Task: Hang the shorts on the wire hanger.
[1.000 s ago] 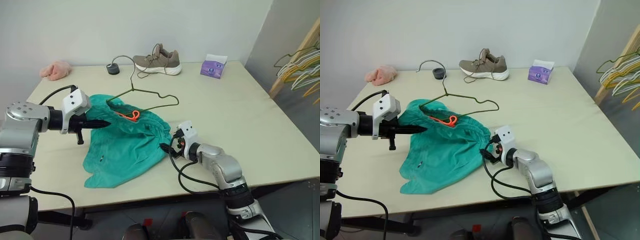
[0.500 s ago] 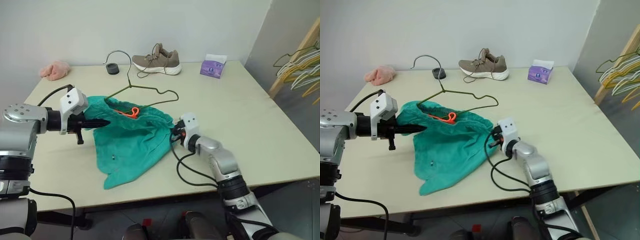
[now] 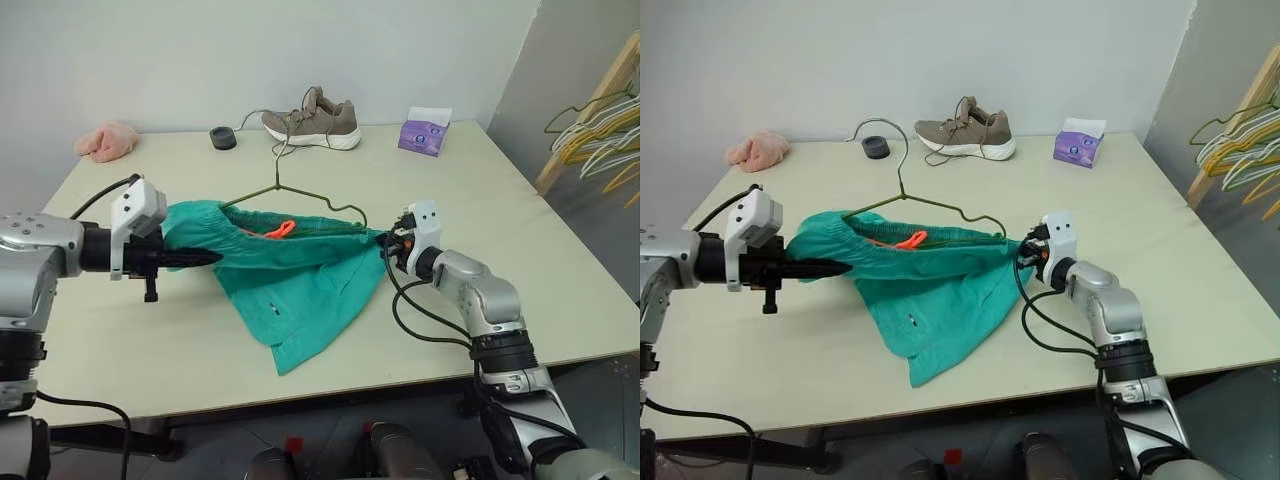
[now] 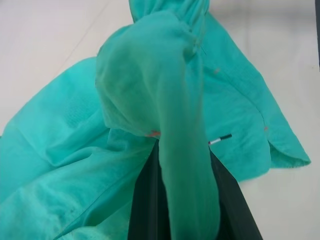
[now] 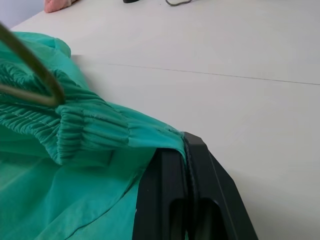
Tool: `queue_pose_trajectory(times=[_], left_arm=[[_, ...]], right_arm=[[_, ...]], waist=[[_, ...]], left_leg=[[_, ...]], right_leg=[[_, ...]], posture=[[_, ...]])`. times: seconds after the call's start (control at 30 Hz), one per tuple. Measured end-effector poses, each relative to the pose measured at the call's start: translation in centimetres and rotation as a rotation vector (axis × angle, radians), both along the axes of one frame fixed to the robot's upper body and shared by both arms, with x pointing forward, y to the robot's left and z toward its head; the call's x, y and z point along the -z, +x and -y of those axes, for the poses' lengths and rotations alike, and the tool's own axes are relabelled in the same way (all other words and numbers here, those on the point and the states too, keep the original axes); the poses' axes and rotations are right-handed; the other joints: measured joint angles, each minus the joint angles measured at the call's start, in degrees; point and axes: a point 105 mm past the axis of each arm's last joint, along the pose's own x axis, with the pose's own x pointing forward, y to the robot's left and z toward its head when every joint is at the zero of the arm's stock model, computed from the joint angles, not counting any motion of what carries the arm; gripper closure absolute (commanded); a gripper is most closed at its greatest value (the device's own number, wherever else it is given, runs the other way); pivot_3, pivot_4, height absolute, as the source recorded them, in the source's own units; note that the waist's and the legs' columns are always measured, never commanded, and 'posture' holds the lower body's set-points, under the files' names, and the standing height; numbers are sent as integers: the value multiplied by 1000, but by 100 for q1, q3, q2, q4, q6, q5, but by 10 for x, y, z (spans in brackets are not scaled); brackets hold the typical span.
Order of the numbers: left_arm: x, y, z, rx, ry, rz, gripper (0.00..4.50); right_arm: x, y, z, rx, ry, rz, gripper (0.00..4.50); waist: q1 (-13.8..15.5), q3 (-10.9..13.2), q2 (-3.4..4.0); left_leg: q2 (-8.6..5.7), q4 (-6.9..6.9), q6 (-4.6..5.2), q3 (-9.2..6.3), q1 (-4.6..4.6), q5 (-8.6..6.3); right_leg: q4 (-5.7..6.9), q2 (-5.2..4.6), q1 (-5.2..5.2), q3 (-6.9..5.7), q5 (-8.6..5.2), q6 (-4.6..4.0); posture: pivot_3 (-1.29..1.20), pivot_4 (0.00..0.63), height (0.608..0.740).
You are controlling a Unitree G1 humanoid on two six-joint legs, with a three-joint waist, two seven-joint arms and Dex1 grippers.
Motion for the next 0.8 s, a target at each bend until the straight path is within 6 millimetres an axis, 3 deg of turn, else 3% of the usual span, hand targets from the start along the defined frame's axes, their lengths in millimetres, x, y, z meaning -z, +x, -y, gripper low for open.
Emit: queue_pose_trajectory(times=[0.4, 0.8], left_arm=[[2, 3, -12, -5, 63, 63, 4500], [18, 13, -35, -68, 205, 125, 4500]], right_arm=[[-9, -3, 2, -16, 15, 11, 4475], [-16, -24, 9, -86, -26, 30, 4475]], waist=[[4, 0, 0], [9, 1, -1]], left_leg=[[0, -1, 0, 4, -2, 0], [0, -3, 0, 6, -5, 0]], right_leg=[[-1, -1, -4, 1, 0, 0], [-2, -2, -8, 0, 0, 0]], posture=[[-101, 78, 740], [-112, 85, 740]])
